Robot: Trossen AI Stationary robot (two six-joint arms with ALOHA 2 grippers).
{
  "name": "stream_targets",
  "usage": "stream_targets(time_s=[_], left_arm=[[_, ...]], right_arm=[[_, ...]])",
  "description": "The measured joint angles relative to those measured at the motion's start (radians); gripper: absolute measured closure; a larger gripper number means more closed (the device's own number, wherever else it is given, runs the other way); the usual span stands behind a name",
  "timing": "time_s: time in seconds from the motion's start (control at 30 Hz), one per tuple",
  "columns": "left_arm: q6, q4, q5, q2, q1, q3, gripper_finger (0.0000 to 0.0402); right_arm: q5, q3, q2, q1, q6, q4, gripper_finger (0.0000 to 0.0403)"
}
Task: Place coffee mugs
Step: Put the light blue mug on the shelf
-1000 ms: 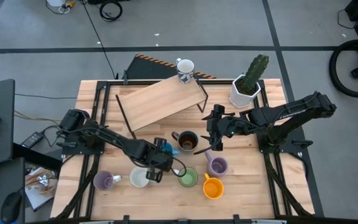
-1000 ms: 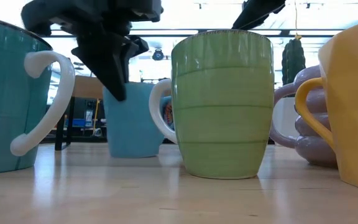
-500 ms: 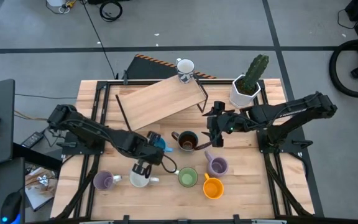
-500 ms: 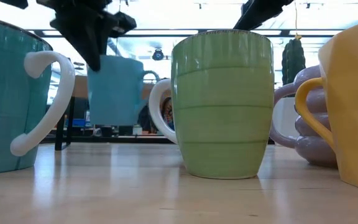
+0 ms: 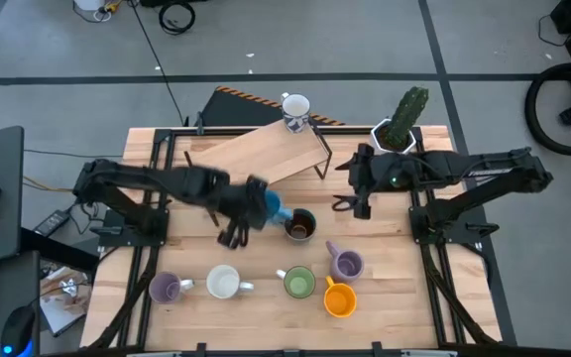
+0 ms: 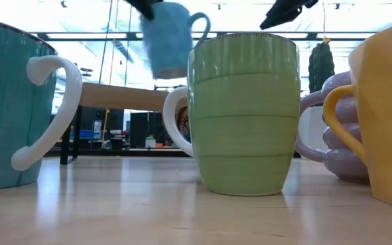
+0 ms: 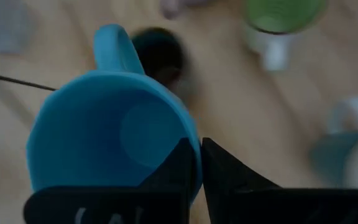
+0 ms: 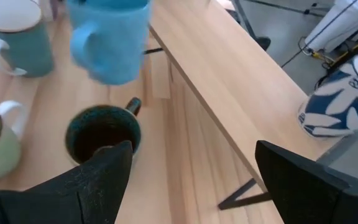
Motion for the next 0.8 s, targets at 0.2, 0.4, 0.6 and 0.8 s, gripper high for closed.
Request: stream_targets(time_s=[0.2, 0.4, 0.6, 0.8], left_arm=[[0.22, 0.051, 0.012, 0.0, 0.166, 0.061, 0.0377], [0.544, 0.138, 0.05, 0.014, 0.307, 0.061, 0.0377], [0.692, 0.236, 0.201, 0.05, 0.425, 0.061, 0.0377], [0.694, 0.229, 0.227, 0.095, 0.499, 0.06, 0.0377]], right_arm=[[-0.039, 0.0, 0.0, -0.061, -0.04, 0.004, 0.0056], [-0.039, 0.0, 0.0, -0.113, -0.094, 0.039, 0.0056], [-0.096, 0.0, -0.001, -0.163, -0.125, 0.095, 0.0056], [-0.119, -0.005, 0.015, -0.185, -0.074, 0.127, 0.0056]])
